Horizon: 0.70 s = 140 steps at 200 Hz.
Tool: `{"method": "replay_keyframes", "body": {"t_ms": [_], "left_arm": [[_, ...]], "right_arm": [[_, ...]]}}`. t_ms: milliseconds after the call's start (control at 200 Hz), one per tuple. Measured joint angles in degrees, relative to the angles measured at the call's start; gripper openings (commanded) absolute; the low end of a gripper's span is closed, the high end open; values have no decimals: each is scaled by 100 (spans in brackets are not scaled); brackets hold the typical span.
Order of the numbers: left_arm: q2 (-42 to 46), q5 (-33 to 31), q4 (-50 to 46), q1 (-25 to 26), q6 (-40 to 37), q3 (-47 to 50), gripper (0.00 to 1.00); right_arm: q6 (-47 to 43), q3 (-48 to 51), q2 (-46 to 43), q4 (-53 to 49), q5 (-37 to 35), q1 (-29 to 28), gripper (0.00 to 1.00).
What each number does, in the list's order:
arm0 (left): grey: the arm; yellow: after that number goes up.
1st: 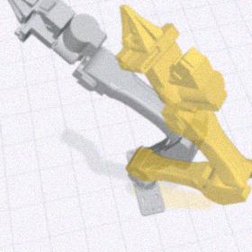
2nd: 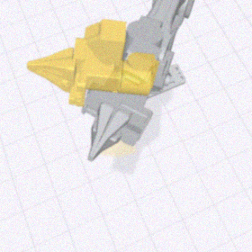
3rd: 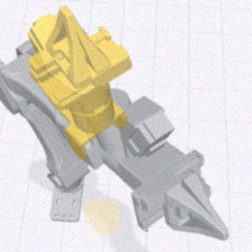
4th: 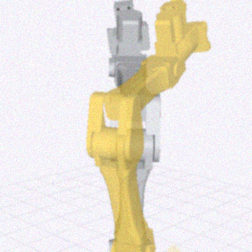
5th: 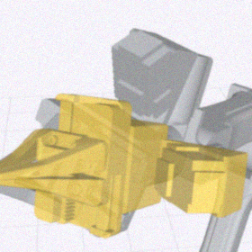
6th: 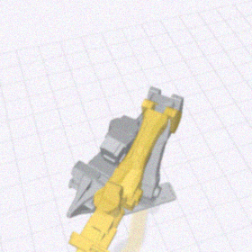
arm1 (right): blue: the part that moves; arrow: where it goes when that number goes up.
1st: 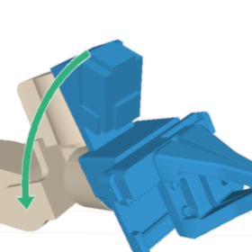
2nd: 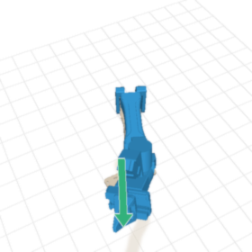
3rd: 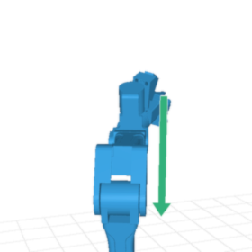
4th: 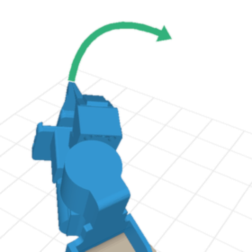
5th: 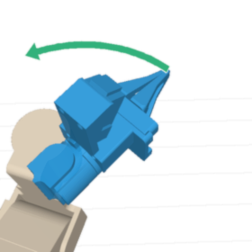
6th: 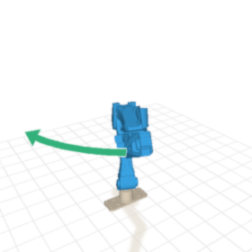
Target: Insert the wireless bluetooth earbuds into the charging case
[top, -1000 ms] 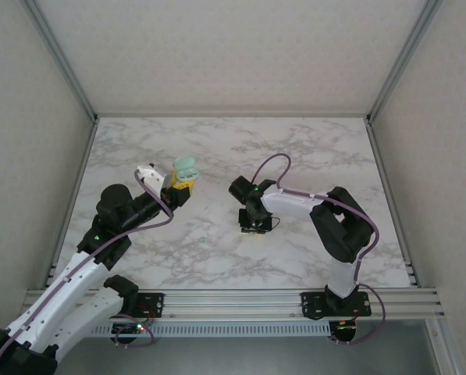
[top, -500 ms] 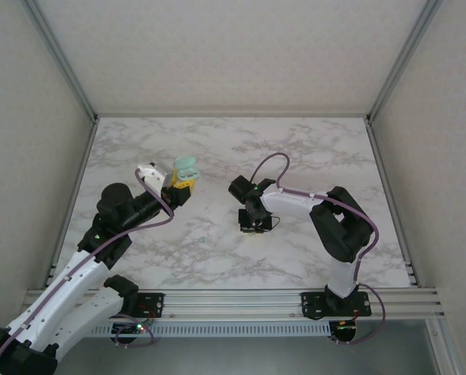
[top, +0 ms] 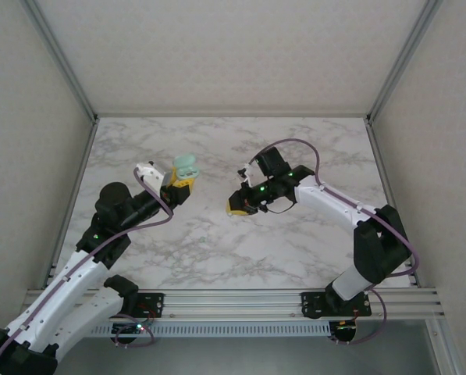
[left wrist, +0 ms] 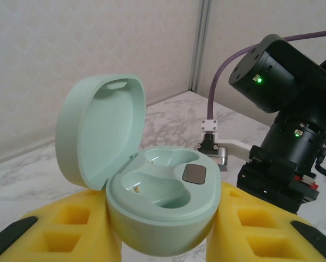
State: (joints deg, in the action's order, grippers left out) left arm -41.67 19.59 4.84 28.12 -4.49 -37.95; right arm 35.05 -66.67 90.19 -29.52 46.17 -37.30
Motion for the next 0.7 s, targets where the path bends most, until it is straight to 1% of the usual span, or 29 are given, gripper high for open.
{"method": "replay_keyframes", "body": {"t_ms": [85, 230, 315, 440, 586, 701], "left_arm": [[0, 0, -2, 0, 0, 0, 26], [0, 0, -2, 0, 0, 0, 26], [7, 0, 0, 0, -17, 0, 26], [15, 2, 0, 0, -22, 0, 26], [15, 4, 0, 0, -22, 0, 26], [15, 9, 0, 0, -22, 0, 26]], "right_arm": [[-39, 0, 0, 33, 328, -13, 13], [-90, 0, 0, 50, 570, -11, 13], [-140, -262, 0, -7, 1523, 28, 14], [-72, -715, -166, 302, 2205, 31, 14], [216, -800, -273, 466, 2284, 31, 15], [525, -791, -273, 529, 2083, 31, 15]]}}
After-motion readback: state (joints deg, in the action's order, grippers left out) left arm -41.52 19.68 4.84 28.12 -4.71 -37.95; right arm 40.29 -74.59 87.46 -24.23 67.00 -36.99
